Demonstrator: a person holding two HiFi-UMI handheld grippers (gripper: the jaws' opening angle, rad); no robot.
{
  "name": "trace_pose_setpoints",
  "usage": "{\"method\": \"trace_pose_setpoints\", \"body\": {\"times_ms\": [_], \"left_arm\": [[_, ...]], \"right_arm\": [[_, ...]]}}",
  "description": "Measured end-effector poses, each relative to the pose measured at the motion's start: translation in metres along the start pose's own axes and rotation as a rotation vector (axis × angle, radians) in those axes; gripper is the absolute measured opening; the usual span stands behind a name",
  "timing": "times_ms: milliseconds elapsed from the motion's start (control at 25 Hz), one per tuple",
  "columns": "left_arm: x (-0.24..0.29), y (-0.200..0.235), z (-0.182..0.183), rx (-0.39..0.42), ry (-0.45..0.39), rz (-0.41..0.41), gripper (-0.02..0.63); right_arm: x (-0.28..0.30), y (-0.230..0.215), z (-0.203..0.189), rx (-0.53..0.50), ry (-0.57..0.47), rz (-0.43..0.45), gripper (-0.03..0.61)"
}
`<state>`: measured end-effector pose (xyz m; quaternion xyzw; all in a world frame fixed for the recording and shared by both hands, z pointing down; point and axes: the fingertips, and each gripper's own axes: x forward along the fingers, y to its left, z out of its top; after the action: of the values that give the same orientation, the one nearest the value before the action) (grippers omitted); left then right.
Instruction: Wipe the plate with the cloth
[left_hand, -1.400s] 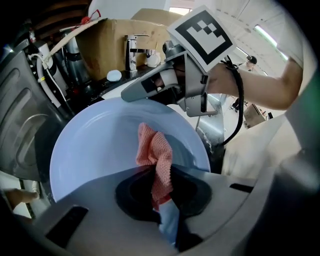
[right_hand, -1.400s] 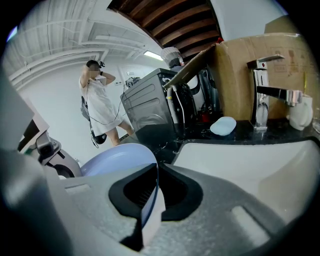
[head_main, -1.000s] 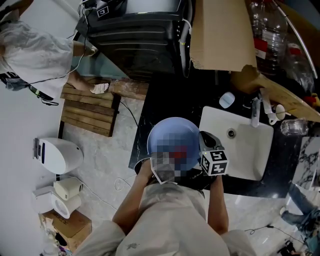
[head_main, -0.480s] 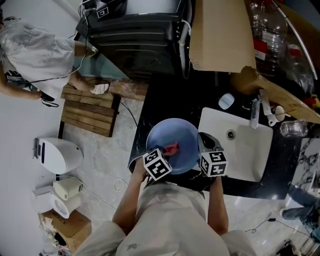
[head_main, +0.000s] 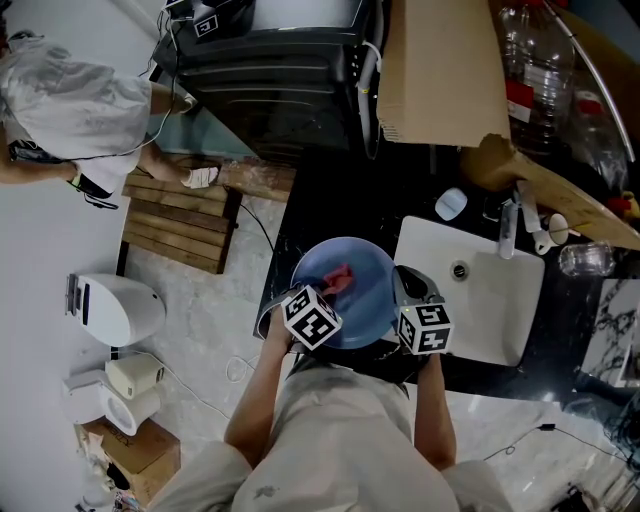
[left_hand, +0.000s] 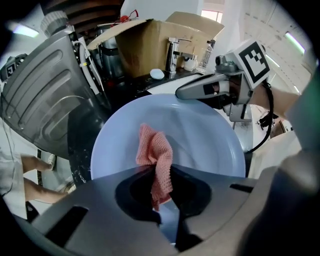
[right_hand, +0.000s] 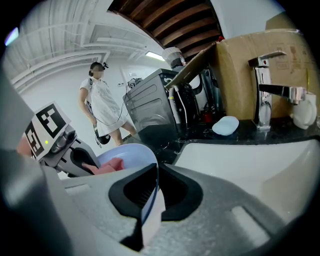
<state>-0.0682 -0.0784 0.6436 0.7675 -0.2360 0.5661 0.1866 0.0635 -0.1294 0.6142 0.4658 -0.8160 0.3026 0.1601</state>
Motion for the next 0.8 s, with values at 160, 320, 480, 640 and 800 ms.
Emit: {"method": "trace_pose_setpoints", "body": {"times_ms": [160, 320, 480, 640, 800], "left_arm": [[0.004, 0.008, 0.012, -0.008, -0.030, 0.039, 0.034], [0.008, 0.012, 0.024, -0.002, -0.058, 0.079, 0.034], [0.011, 0.010, 0.037, 0.013, -0.094, 0.108, 0.034], [0.012, 0.004, 0.043, 0.023, -0.116, 0.111, 0.034], [0.013, -0.006, 0.045, 0.036, -0.120, 0.095, 0.034]], "right_arm": [[0.000, -0.001, 0.000, 0.006, -0.007, 0.004, 0.015], [0.000, -0.001, 0.000, 0.011, -0.011, 0.006, 0.015], [0.000, -0.001, 0.000, 0.021, -0.020, 0.005, 0.015], [0.000, -0.001, 0.000, 0.029, -0.029, 0.006, 0.015], [0.000, -0.001, 0.000, 0.016, -0.027, 0.011, 0.015]]}}
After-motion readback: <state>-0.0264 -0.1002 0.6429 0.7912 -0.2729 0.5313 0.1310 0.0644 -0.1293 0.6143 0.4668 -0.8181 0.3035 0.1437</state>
